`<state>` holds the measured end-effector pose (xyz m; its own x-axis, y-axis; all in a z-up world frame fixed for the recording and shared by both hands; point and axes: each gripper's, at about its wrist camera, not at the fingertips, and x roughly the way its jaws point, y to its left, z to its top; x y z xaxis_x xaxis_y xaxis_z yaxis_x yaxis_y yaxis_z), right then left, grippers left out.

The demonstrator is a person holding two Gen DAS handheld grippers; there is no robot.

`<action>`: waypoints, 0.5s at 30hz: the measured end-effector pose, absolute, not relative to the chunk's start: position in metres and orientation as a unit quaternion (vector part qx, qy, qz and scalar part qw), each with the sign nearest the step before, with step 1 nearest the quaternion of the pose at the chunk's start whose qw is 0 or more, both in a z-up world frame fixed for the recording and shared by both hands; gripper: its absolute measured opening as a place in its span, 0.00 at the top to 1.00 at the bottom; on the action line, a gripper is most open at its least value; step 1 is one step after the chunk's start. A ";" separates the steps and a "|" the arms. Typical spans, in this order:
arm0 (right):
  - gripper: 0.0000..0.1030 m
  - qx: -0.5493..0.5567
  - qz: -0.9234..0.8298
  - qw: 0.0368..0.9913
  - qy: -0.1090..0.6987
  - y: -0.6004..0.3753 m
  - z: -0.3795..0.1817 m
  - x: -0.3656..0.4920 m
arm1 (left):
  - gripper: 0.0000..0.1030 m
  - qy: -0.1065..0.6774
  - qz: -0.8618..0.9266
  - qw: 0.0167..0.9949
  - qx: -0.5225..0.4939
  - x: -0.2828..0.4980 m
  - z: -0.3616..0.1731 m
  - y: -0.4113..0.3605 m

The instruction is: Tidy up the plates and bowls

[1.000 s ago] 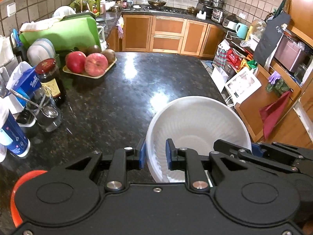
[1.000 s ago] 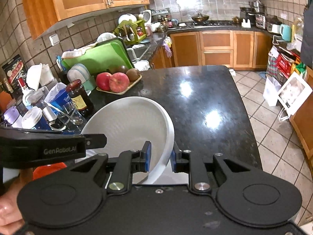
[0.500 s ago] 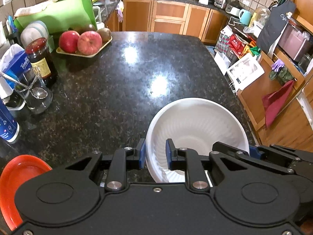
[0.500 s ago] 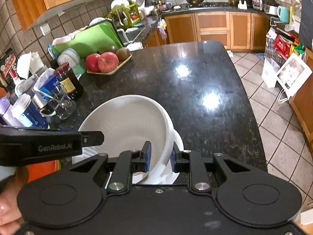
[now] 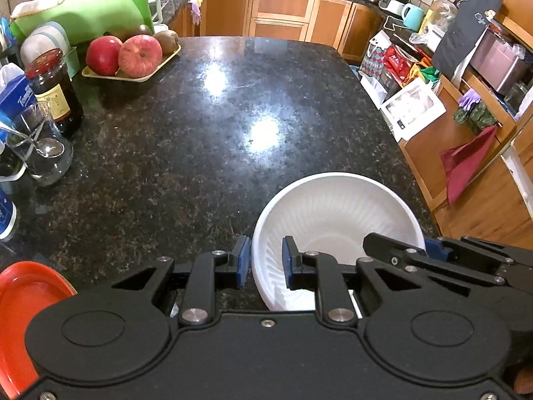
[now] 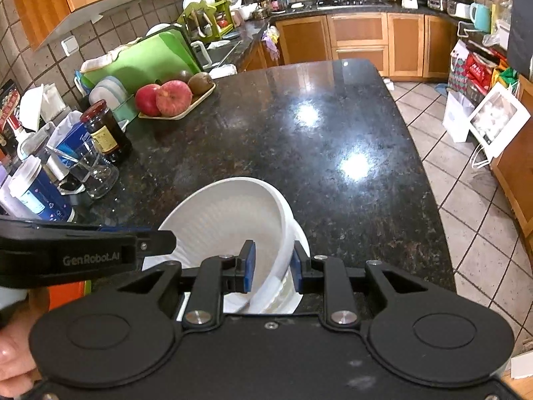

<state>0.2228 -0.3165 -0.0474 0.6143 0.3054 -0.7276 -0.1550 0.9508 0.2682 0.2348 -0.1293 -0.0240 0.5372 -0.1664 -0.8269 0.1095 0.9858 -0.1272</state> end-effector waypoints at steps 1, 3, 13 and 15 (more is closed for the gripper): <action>0.75 0.087 0.127 0.896 0.416 -0.317 -0.046 0.223 | 0.75 0.472 -0.079 0.877 -0.030 0.234 -0.023 -0.129; 0.75 0.085 0.125 0.900 0.409 -0.318 -0.044 0.222 | 0.75 0.467 -0.080 0.880 -0.029 0.234 -0.020 -0.129; 0.75 0.082 0.120 0.909 0.391 -0.321 -0.038 0.224 | 0.75 0.451 -0.072 0.889 -0.027 0.234 -0.016 -0.131; 0.75 0.083 0.120 0.910 0.389 -0.320 -0.039 0.224 | 0.75 0.450 -0.069 0.890 -0.028 0.234 -0.016 -0.131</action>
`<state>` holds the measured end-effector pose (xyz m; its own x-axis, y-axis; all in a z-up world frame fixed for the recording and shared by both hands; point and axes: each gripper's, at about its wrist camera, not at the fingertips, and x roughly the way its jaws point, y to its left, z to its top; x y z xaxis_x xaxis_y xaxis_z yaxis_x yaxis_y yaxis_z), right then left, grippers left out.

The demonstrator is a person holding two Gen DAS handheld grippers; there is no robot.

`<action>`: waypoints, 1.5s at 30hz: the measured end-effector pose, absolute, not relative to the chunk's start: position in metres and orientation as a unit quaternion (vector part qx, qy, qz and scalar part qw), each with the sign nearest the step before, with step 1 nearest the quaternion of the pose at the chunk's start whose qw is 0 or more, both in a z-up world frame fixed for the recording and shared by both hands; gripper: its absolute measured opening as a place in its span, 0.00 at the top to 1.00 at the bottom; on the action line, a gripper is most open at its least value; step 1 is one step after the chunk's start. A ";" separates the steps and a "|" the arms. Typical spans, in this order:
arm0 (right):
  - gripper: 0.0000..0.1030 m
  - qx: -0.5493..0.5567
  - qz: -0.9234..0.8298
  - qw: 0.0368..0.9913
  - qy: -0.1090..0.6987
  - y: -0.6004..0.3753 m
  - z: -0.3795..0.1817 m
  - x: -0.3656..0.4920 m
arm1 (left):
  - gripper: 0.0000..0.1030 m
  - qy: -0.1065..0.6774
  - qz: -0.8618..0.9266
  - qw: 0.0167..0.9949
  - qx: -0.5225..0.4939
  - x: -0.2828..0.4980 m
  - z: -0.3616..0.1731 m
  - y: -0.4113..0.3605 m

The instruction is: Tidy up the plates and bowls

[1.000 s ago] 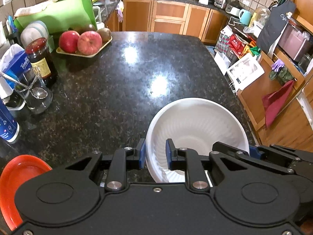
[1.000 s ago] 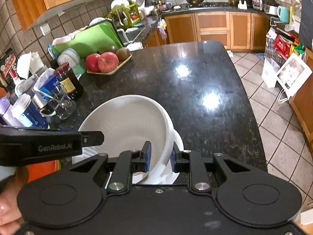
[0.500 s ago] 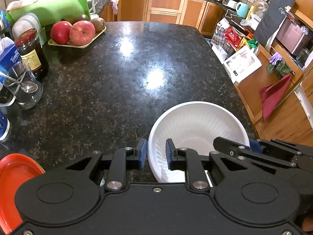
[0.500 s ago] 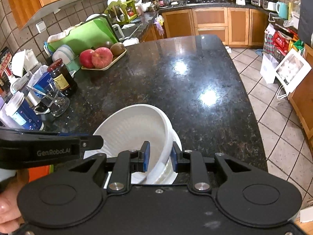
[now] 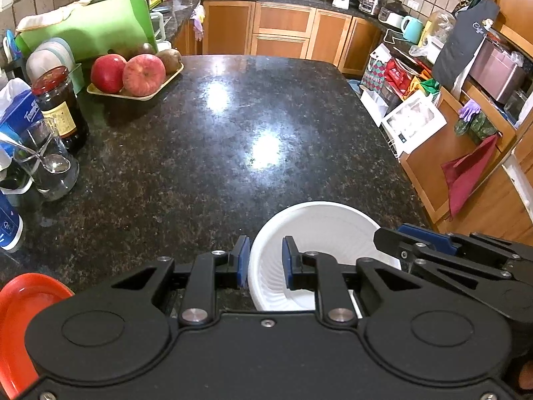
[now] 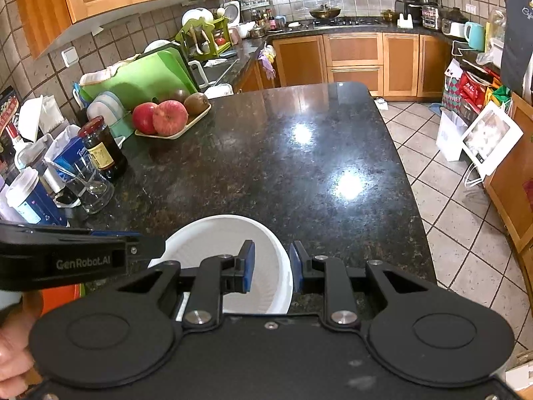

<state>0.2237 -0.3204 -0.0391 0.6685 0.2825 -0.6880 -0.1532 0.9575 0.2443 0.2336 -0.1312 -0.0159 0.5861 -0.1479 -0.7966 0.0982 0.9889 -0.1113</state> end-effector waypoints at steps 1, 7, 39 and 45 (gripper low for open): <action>0.75 0.083 0.120 0.910 0.388 -0.320 -0.039 0.223 | 0.75 0.448 -0.065 0.891 -0.027 0.233 -0.016 -0.131; 0.75 0.082 0.120 0.915 0.376 -0.323 -0.039 0.215 | 0.75 0.428 -0.034 0.903 -0.015 0.227 -0.016 -0.135; 0.72 0.058 0.126 0.943 0.302 -0.336 -0.040 0.146 | 0.75 0.353 0.051 0.934 -0.002 0.165 -0.019 -0.165; 0.72 0.058 0.131 0.943 0.301 -0.336 -0.043 0.140 | 0.75 0.347 0.059 0.936 -0.001 0.156 -0.023 -0.167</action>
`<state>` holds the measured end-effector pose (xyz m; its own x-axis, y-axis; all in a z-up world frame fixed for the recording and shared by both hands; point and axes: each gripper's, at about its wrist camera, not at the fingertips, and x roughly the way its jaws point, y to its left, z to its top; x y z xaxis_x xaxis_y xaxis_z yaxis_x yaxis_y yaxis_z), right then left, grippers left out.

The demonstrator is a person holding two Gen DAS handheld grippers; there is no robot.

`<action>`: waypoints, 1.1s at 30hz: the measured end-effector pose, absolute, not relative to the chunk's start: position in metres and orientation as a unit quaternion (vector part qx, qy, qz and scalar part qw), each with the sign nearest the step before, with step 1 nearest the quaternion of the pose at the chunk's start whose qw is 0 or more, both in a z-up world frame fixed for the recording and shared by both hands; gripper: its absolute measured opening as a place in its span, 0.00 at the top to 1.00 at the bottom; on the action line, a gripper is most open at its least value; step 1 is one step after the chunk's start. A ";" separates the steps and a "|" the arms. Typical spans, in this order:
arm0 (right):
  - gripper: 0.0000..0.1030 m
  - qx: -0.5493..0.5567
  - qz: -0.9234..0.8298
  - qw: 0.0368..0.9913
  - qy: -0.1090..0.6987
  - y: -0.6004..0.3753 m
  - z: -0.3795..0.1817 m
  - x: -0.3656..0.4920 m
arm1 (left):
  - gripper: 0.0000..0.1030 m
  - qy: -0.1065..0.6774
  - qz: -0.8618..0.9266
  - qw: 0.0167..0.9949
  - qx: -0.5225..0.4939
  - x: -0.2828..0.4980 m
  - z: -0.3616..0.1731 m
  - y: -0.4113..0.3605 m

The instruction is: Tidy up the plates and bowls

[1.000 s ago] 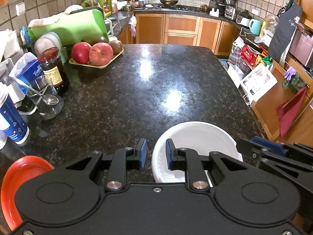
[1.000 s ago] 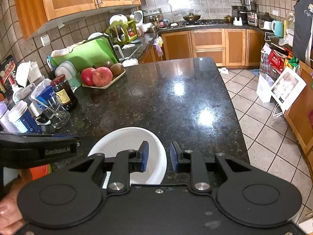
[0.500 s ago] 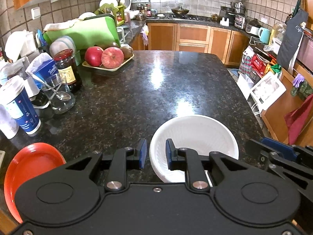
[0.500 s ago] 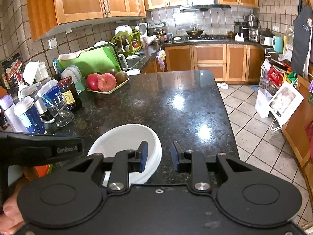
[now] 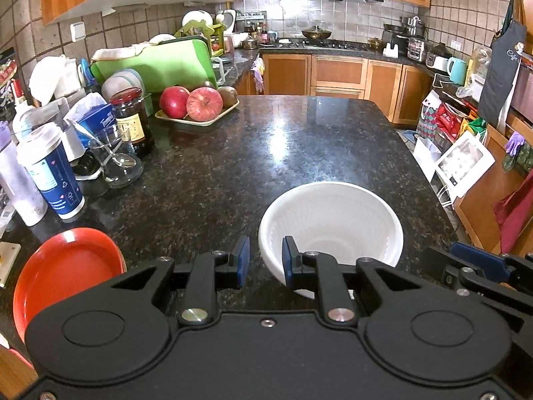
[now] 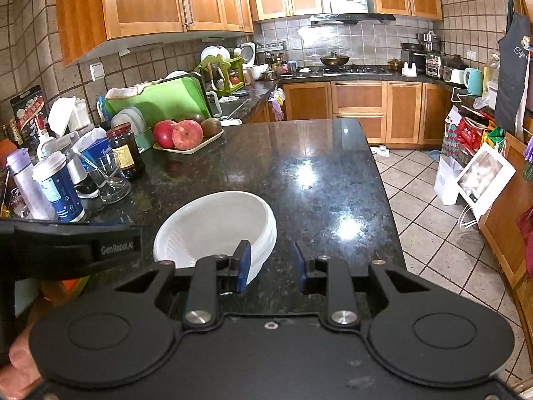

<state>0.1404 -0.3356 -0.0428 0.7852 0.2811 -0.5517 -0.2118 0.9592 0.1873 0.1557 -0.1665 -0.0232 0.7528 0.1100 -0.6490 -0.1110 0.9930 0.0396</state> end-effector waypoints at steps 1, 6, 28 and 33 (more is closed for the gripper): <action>0.71 0.059 0.131 0.943 0.301 -0.336 -0.044 0.139 | 0.75 0.345 0.062 0.936 0.000 0.154 -0.024 -0.166; 0.71 0.068 0.127 0.941 0.306 -0.334 -0.047 0.137 | 0.75 0.351 0.064 0.934 -0.001 0.146 -0.028 -0.164; 0.71 0.081 0.069 0.947 0.304 -0.305 -0.047 0.077 | 0.75 0.360 0.025 0.932 0.006 0.111 -0.026 -0.138; 0.71 0.081 0.060 0.946 0.308 -0.305 -0.047 0.065 | 0.75 0.364 0.014 0.931 0.006 0.106 -0.028 -0.138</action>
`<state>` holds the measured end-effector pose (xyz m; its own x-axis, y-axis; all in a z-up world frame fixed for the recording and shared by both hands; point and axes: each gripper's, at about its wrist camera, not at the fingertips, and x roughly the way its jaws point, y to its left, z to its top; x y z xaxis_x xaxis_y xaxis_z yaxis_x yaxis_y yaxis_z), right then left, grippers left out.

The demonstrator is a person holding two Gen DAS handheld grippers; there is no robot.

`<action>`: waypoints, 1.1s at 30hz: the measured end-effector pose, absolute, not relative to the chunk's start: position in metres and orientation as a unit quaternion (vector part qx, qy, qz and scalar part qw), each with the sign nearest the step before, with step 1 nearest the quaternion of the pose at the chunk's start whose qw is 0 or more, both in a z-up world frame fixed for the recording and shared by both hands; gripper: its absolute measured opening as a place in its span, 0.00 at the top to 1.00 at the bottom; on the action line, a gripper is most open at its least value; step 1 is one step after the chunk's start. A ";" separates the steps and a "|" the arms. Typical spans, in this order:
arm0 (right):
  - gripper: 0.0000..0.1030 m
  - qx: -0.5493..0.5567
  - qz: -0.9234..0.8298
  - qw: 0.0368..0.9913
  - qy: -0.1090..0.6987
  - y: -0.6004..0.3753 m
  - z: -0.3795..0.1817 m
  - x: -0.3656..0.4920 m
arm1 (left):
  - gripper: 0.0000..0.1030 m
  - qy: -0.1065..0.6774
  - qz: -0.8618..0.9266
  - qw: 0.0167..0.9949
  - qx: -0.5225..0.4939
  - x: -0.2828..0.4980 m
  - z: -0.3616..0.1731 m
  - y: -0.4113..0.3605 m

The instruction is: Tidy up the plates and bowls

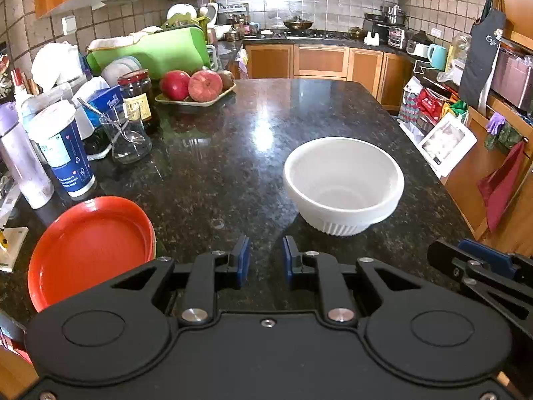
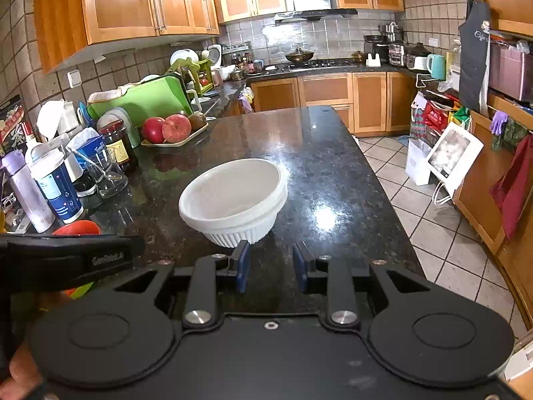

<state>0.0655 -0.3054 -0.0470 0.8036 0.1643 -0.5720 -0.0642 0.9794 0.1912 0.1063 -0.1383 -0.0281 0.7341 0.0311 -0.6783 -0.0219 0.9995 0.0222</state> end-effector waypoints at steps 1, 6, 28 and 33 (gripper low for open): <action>0.71 0.081 0.058 0.946 0.308 -0.305 -0.047 0.065 | 0.75 0.365 0.012 0.931 0.005 0.106 -0.028 -0.137; 0.71 0.083 0.057 0.945 0.311 -0.305 -0.044 0.071 | 0.75 0.374 0.001 0.928 -0.004 0.109 -0.026 -0.134; 0.69 0.073 0.128 0.922 0.358 -0.320 -0.068 0.218 | 0.73 0.412 0.037 0.909 -0.045 0.203 -0.033 -0.127; 0.69 0.076 0.134 0.909 0.388 -0.320 -0.083 0.232 | 0.73 0.433 0.034 0.899 -0.051 0.215 -0.038 -0.130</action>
